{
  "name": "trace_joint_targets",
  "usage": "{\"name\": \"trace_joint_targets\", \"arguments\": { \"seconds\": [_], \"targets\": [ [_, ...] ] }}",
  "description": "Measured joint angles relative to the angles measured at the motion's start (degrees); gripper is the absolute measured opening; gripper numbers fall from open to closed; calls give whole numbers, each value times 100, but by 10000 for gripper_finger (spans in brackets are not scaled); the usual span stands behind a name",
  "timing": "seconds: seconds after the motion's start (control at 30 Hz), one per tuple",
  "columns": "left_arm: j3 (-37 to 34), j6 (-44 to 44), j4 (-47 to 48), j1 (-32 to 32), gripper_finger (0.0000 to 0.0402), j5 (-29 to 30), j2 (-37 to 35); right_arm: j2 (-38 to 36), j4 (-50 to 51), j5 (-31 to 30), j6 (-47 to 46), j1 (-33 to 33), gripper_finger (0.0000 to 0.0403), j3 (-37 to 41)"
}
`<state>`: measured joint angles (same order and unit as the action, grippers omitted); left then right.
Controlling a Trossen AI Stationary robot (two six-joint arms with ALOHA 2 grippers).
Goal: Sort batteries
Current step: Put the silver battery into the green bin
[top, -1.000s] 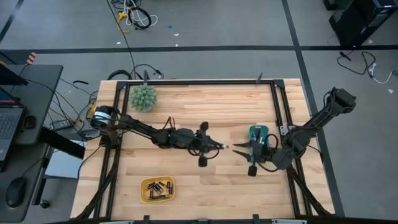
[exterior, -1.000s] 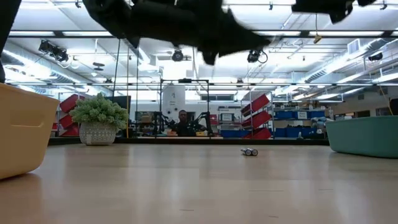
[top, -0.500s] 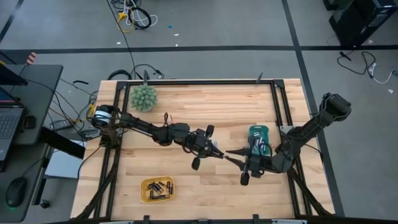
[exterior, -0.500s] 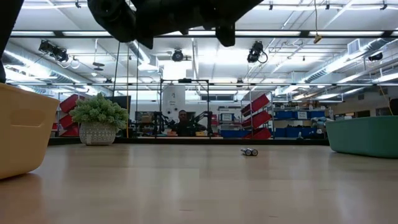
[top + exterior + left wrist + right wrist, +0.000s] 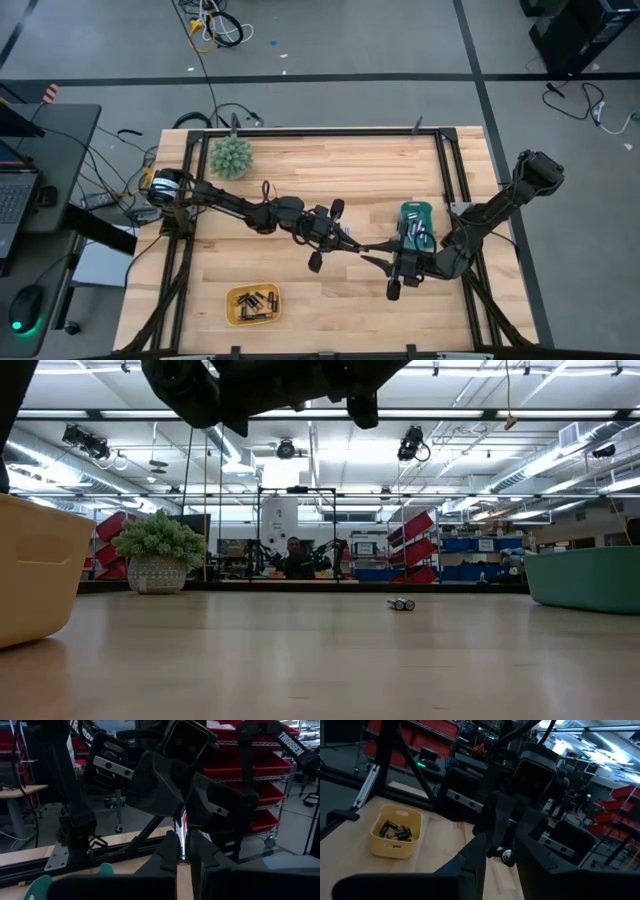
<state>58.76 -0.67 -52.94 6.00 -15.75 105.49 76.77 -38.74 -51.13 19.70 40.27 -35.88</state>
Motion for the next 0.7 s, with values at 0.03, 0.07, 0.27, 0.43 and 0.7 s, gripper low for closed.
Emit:
{"name": "trace_joint_targets", "arguments": {
  "seconds": [0.03, 0.07, 0.27, 0.43, 0.7],
  "targets": [
    [0, 0, -1, 0, 6, 0, 0, 0, 0, 0, 0, 0, 89, 1],
    [0, 0, -1, 0, 6, 0, 0, 0, -2, 2, 0, 2, 89, 0],
    [0, 4, 2, 0, 6, 0, 0, 0, 0, 0, 0, 0, 78, 1],
    [0, 2, 15, 0, 8, -17, 0, 0, 19, -2, 0, 0, 39, 2],
    [0, -33, 12, 2, 46, -17, 0, -4, 63, -4, -3, -27, 18, 0]
  ]
}}
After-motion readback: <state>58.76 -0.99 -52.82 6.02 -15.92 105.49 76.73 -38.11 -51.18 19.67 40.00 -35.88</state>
